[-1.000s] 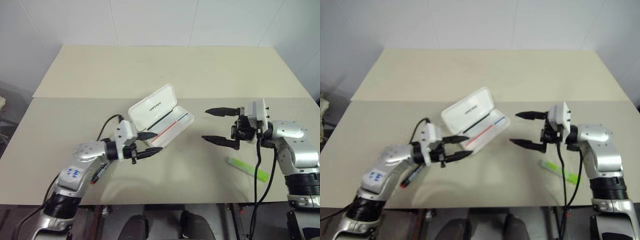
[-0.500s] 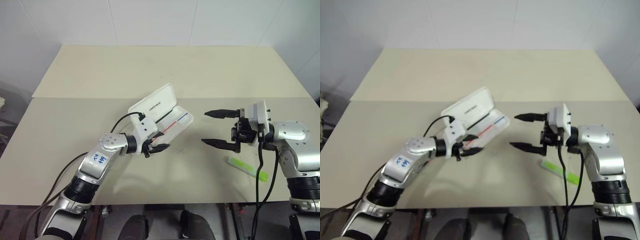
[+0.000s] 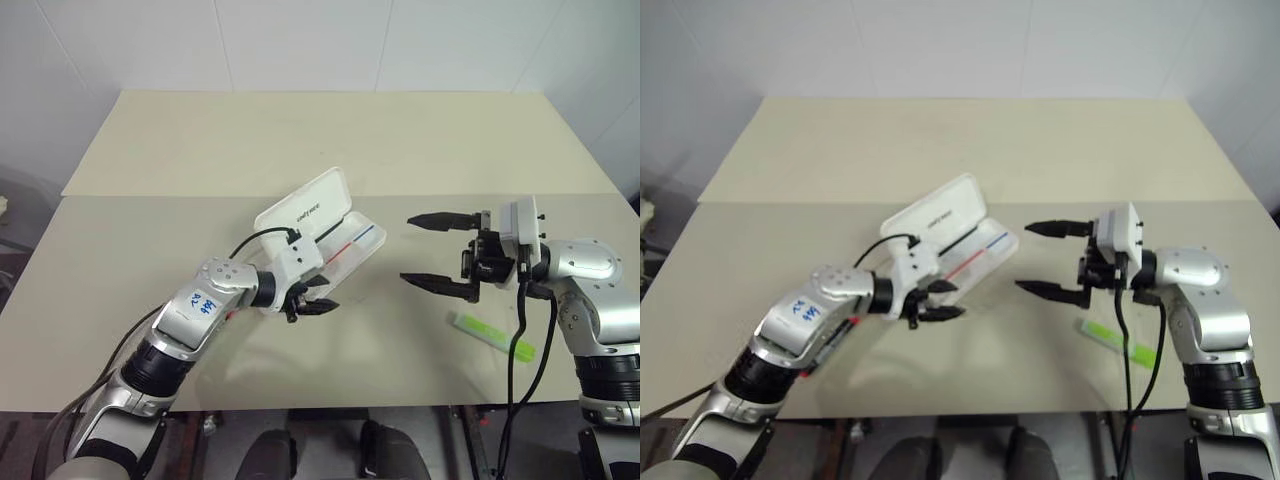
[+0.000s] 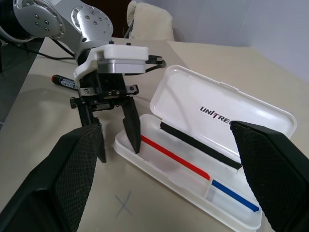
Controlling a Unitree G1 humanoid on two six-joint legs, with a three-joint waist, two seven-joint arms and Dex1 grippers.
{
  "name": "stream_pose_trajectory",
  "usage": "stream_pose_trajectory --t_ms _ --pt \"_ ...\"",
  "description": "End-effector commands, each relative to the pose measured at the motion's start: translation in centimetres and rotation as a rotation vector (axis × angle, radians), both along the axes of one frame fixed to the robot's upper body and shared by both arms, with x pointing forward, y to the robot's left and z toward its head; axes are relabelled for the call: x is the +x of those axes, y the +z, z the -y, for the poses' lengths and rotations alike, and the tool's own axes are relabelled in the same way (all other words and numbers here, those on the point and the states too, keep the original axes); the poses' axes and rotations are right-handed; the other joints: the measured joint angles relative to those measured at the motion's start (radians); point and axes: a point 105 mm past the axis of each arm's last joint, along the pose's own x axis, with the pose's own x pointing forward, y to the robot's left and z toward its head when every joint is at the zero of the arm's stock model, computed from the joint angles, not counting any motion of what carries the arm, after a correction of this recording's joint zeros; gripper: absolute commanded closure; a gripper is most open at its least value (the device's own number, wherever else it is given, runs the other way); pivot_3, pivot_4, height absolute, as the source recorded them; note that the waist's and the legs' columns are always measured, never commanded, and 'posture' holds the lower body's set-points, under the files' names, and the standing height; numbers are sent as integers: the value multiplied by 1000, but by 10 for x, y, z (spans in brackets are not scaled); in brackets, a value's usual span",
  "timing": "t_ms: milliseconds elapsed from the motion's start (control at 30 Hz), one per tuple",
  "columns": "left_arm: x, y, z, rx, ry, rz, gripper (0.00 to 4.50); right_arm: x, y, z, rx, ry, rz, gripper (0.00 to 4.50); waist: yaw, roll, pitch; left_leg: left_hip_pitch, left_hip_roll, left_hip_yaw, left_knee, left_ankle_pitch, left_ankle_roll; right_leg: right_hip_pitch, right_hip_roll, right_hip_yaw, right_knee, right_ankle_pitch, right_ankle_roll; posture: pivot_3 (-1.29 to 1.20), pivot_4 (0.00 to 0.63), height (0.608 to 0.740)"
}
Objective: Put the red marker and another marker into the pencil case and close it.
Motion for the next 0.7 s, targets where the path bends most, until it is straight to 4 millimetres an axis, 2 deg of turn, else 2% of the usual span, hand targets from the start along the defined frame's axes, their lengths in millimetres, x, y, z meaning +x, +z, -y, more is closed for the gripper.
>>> stream_pose_trajectory --t_ms 33,200,467,700 --pt "-7 1 2 27 -31 -22 1935 -4 16 -2 26 11 61 0 0 0 0 0 0 0 0 0 0 0 0 0 0 0 0 0 150 740" --pt "-9 -13 -7 96 0 -90 1935 -4 21 -5 33 15 81 0 -2 0 0 1 0 0 0 0 0 0 0 1 0 0 0 0 150 740" --pt "-6 -21 -8 116 11 -111 4471 -5 27 -9 40 24 99 0 1 0 0 1 0 1 0 0 0 0 0 2 0 0 0 0 150 740" --pt "-6 -22 1 109 -20 -95 4471 -4 30 -10 39 26 107 0 11 0 0 2 0 1 1 0 0 2 0 2 2 0 0 0 150 740"
